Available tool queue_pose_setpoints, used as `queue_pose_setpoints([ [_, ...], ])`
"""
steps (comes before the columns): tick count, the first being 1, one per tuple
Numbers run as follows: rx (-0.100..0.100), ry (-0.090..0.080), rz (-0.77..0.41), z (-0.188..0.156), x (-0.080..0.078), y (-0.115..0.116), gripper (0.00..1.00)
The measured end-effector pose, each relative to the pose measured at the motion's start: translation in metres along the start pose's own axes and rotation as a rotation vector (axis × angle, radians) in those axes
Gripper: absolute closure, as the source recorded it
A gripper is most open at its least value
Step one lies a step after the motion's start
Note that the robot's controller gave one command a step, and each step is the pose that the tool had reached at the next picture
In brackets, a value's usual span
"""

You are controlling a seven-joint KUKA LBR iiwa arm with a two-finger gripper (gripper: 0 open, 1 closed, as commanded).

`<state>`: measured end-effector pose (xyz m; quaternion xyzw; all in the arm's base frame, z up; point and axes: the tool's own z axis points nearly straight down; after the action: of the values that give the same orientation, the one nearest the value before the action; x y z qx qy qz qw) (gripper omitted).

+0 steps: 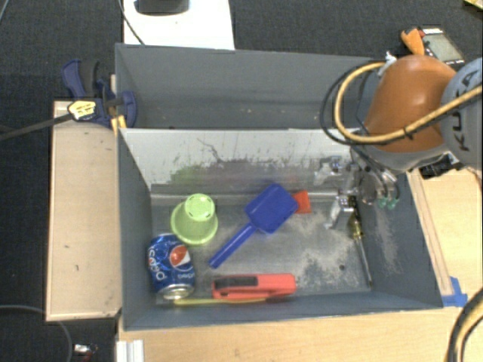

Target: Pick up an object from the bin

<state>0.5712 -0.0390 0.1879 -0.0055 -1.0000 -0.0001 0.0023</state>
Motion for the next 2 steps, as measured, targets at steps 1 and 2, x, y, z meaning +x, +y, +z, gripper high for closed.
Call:
queue_pose_setpoints([
  [1,0.001,-0.008,-0.001,-0.005,-0.002,0.000,0.00],
  [2,0.000,-0.013,-0.048,0.078,-0.016,0.047,0.00],
])
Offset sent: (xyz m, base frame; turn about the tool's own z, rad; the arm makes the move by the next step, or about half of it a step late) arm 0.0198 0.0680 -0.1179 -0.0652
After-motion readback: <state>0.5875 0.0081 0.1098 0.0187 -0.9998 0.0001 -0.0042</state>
